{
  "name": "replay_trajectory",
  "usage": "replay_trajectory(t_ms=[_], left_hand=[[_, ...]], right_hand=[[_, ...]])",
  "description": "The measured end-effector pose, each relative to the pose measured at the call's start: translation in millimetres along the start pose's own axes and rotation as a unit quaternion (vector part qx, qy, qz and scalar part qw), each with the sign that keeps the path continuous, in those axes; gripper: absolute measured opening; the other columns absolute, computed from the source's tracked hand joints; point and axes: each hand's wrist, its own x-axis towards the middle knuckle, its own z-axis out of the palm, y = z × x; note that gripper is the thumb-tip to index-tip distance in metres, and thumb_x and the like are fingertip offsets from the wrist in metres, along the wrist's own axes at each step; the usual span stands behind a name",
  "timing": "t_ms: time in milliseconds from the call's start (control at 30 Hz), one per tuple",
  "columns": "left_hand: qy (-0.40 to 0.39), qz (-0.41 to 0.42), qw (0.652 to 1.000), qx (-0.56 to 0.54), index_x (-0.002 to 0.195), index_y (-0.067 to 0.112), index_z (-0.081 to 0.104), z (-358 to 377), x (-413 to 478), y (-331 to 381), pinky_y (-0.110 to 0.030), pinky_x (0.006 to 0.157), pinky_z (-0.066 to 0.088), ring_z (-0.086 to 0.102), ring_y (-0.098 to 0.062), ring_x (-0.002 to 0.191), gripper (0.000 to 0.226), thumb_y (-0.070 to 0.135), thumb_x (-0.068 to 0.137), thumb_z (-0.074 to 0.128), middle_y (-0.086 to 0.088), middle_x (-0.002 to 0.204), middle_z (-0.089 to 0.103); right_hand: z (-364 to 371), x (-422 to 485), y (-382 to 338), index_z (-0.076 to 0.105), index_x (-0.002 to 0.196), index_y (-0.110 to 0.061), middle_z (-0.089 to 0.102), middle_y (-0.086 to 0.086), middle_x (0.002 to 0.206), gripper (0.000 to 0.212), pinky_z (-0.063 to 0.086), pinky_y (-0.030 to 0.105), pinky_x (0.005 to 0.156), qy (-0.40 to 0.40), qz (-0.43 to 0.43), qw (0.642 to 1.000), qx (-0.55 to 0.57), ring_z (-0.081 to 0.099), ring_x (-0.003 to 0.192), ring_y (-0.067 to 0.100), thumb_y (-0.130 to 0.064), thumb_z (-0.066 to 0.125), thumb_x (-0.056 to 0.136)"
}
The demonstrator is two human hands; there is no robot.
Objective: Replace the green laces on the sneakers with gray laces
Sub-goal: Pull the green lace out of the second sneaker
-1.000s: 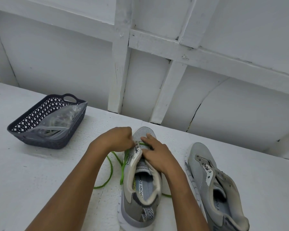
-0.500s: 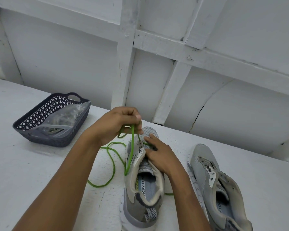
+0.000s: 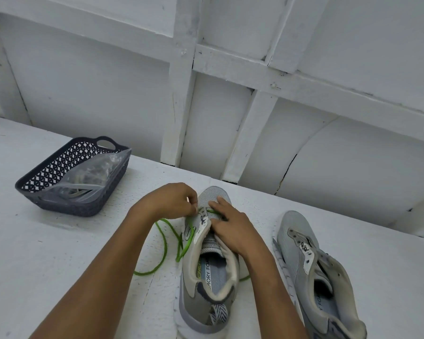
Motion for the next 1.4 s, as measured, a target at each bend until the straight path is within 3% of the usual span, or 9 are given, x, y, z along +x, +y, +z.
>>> replay_trajectory(t_ms=[200, 367, 433, 533, 733, 967, 1133, 1267, 1400], left_hand=[[0.019, 0.012, 0.98, -0.197, 0.079, 0.011, 0.069, -15.2, -6.6, -3.6, -0.024, 0.059, 0.036, 0.045, -0.013, 0.061, 0.012, 0.005, 0.088, 0.063, 0.0, 0.066, 0.058], [0.035, 0.071, 0.925, -0.371, 0.086, 0.004, 0.066, -22.5, -12.8, -4.8, -0.038, 0.099, 0.041, 0.067, -0.027, 0.106, 0.012, 0.016, 0.084, 0.062, -0.008, 0.098, 0.076], [0.04, 0.086, 0.877, -0.471, 0.083, 0.0, 0.058, -21.7, -12.6, -2.2, -0.044, 0.095, 0.047, 0.068, -0.039, 0.09, 0.01, 0.007, 0.089, 0.055, -0.015, 0.083, 0.071], [0.042, 0.058, 0.83, -0.553, 0.072, 0.006, 0.049, -17.4, -7.3, 1.7, -0.037, 0.063, 0.052, 0.046, -0.025, 0.054, 0.011, 0.009, 0.081, 0.053, -0.009, 0.062, 0.047], [0.053, -0.003, 0.968, -0.245, 0.074, 0.013, 0.048, 4.1, 5.1, 4.4, -0.027, 0.054, 0.034, 0.038, -0.016, 0.058, 0.021, 0.016, 0.095, 0.053, -0.001, 0.071, 0.05], [0.011, -0.029, 0.999, 0.01, 0.099, 0.009, 0.067, 8.7, 8.7, 11.1, -0.033, 0.078, 0.049, 0.062, -0.022, 0.094, 0.019, 0.024, 0.091, 0.059, -0.007, 0.1, 0.068], [0.023, 0.001, 1.0, 0.013, 0.078, 0.014, 0.071, -2.9, 0.8, 8.4, -0.023, 0.058, 0.041, 0.059, -0.013, 0.072, 0.011, 0.017, 0.087, 0.064, 0.001, 0.08, 0.068], [0.053, 0.017, 0.993, -0.105, 0.06, 0.02, 0.068, -15.3, -5.4, 8.1, -0.02, 0.054, 0.038, 0.05, -0.004, 0.053, 0.025, 0.008, 0.081, 0.067, 0.012, 0.052, 0.059], [0.059, 0.054, 0.976, -0.203, 0.062, 0.017, 0.07, -23.6, -14.8, 10.4, -0.024, 0.061, 0.039, 0.049, -0.004, 0.055, 0.02, 0.009, 0.079, 0.068, 0.009, 0.054, 0.059]], right_hand=[[0.2, -1.3, 1.5, 0.044, 0.144, -0.045, 0.024, -0.024, 0.159, 0.055, 0.022, 0.046, 0.121, 0.006, -0.005, 1.0, 0.006, 0.023, 0.149, 0.019, -0.04, 0.052, 0.091], [0.5, -1.1, 1.1, 0.044, 0.145, -0.044, 0.024, -0.023, 0.16, 0.053, 0.022, 0.045, 0.122, 0.007, -0.009, 1.0, -0.001, 0.024, 0.149, 0.019, -0.04, 0.053, 0.092], [0.0, -1.5, 1.1, 0.044, 0.144, -0.044, 0.024, -0.024, 0.159, 0.053, 0.022, 0.045, 0.122, 0.008, -0.007, 1.0, 0.0, 0.024, 0.149, 0.019, -0.04, 0.053, 0.093], [0.0, -2.0, 0.5, 0.044, 0.144, -0.046, 0.024, -0.025, 0.159, 0.053, 0.022, 0.045, 0.121, 0.007, -0.005, 1.0, 0.003, 0.023, 0.149, 0.017, -0.042, 0.053, 0.092], [-0.6, -3.4, -1.9, 0.042, 0.146, -0.044, 0.022, -0.023, 0.16, 0.054, 0.02, 0.045, 0.122, 0.0, -0.007, 1.0, -0.008, 0.021, 0.15, 0.019, -0.04, 0.051, 0.093], [-0.5, -4.6, -3.2, 0.042, 0.146, -0.043, 0.022, -0.022, 0.16, 0.052, 0.018, 0.043, 0.123, -0.001, -0.008, 1.0, -0.008, 0.02, 0.151, 0.02, -0.038, 0.05, 0.095], [-0.7, -3.4, -2.2, 0.042, 0.145, -0.046, 0.021, -0.025, 0.16, 0.054, 0.02, 0.046, 0.122, 0.002, -0.002, 1.0, -0.008, 0.02, 0.15, 0.02, -0.039, 0.051, 0.092], [-0.9, -3.9, -2.6, 0.044, 0.144, -0.046, 0.023, -0.025, 0.159, 0.054, 0.021, 0.045, 0.122, 0.007, -0.002, 1.0, 0.002, 0.022, 0.15, 0.019, -0.039, 0.053, 0.091], [-1.5, -4.3, -3.0, 0.043, 0.145, -0.044, 0.023, -0.024, 0.16, 0.054, 0.021, 0.046, 0.122, 0.007, -0.005, 1.0, -0.003, 0.023, 0.15, 0.02, -0.038, 0.053, 0.092]])
